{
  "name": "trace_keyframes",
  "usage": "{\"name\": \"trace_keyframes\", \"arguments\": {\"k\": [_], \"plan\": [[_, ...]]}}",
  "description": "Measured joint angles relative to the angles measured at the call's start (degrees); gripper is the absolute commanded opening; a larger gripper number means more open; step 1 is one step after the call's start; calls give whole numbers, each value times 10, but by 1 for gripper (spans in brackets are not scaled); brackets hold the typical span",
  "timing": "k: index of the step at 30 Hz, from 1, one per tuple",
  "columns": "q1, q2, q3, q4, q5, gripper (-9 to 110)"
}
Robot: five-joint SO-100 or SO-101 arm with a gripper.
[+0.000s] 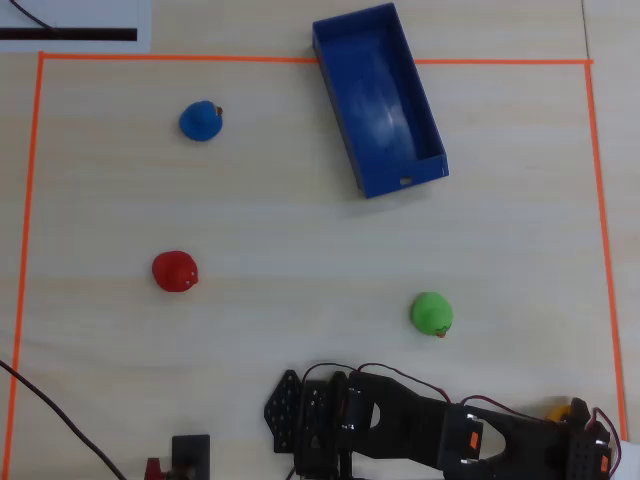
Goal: Grasp yellow duck and put it into box.
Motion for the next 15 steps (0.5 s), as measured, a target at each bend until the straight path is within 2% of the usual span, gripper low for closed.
{"name": "trace_keyframes", "arguments": {"k": [4,15], "plan": [[-4,-10,-20,3,-9,0],[-14,-16,-39,5,-12,0]]}}
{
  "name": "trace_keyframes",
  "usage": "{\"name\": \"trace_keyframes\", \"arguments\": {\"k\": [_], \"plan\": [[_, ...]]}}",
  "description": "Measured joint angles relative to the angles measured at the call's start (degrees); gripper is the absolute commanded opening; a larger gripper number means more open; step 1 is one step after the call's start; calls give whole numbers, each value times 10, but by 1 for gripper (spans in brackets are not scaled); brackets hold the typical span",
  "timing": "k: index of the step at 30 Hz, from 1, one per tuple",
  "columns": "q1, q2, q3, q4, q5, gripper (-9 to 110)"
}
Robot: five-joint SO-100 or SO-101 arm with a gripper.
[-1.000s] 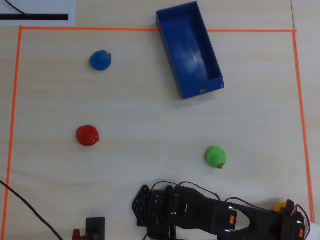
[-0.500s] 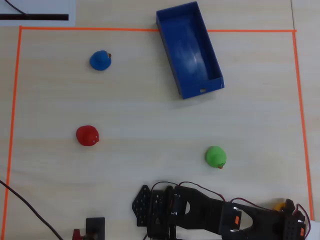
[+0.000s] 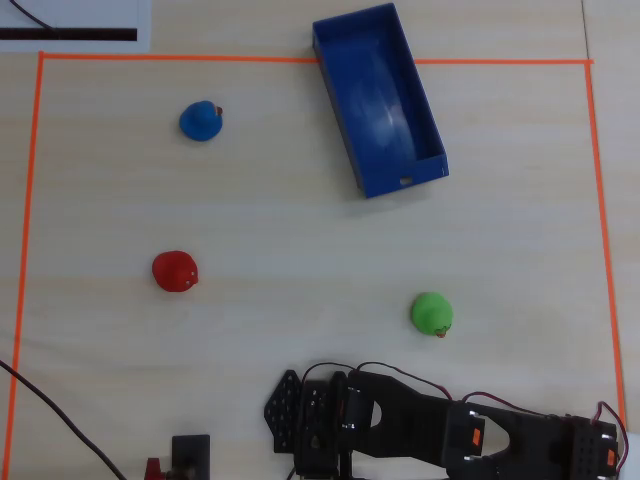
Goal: Grasp yellow duck and put it into box.
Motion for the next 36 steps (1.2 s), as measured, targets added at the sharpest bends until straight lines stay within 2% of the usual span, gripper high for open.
{"name": "trace_keyframes", "arguments": {"k": [6,11,16,24,31,36], "plan": [[-2,-2,-25,29,14,0],[-41,15,-94,133,104,0],[-134,114,-110,229,208,0],[-354,320,-90,323,314,0],[-618,474,71,323,283,0],[-809,468,141,322,272,0]]}}
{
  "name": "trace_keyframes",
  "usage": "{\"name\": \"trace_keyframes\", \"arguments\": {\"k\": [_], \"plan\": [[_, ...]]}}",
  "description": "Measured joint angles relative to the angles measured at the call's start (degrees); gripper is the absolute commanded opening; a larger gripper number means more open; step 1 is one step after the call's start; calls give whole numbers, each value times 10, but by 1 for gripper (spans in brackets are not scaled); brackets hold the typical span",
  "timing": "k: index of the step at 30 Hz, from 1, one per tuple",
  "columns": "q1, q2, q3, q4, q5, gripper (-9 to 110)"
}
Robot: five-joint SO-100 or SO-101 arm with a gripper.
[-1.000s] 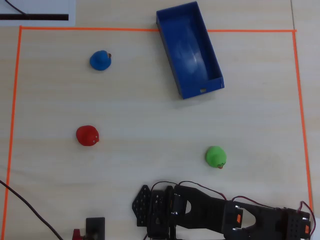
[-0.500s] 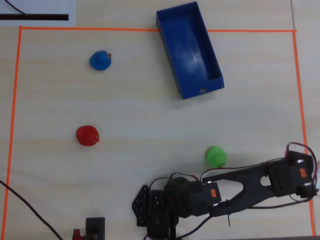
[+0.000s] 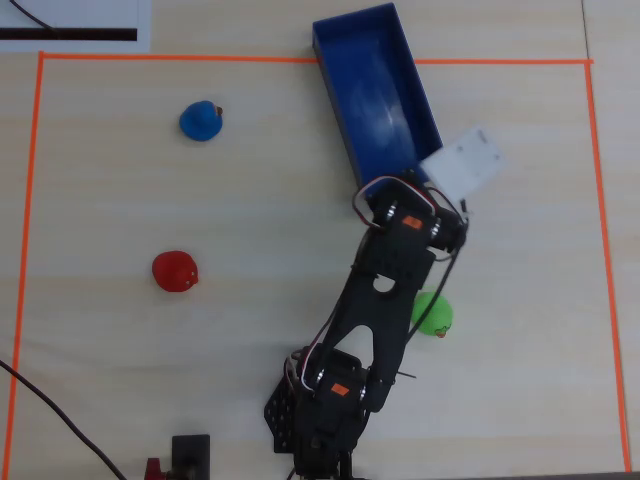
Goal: Grasp yellow duck and put it into box.
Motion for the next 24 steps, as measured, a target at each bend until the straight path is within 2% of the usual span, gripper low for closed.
{"name": "trace_keyframes", "arguments": {"k": [3,6,14,24], "plan": [[-82,-54,-18,0,8,0],[-115,-121,-67,-15,9,0],[-108,-309,-228,-78,-13,0],[-50,-440,-261,-244,-49,0]]}}
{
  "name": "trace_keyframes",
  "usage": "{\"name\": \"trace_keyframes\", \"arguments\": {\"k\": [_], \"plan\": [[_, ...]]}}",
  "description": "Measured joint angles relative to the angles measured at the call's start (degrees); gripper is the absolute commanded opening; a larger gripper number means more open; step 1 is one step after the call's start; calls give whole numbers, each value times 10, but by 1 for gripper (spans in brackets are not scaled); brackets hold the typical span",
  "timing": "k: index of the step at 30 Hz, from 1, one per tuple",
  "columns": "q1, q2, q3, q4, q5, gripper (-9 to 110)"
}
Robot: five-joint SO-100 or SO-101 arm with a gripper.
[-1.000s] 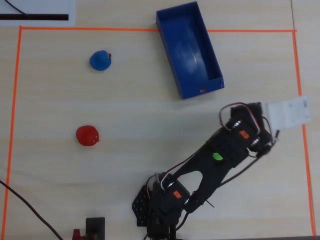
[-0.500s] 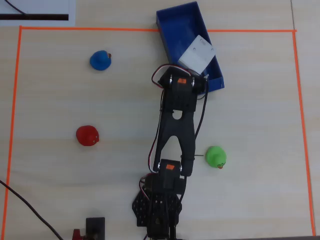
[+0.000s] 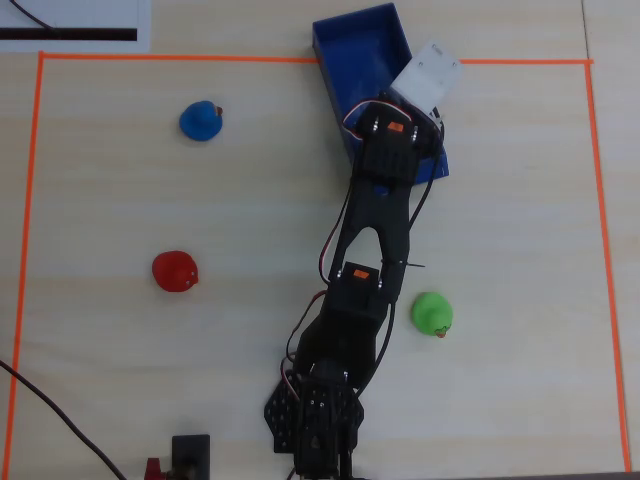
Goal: Grasp yellow duck and put it into box.
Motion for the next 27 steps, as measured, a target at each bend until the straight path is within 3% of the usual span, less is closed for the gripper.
{"name": "trace_keyframes", "arguments": {"k": [8,19,24,27], "plan": [[1,-45,-18,-91,-16,0],[2,-49,-18,-85,-50,25],[4,-49,-18,-83,-50,24],[10,-49,-18,-83,-50,9]]}}
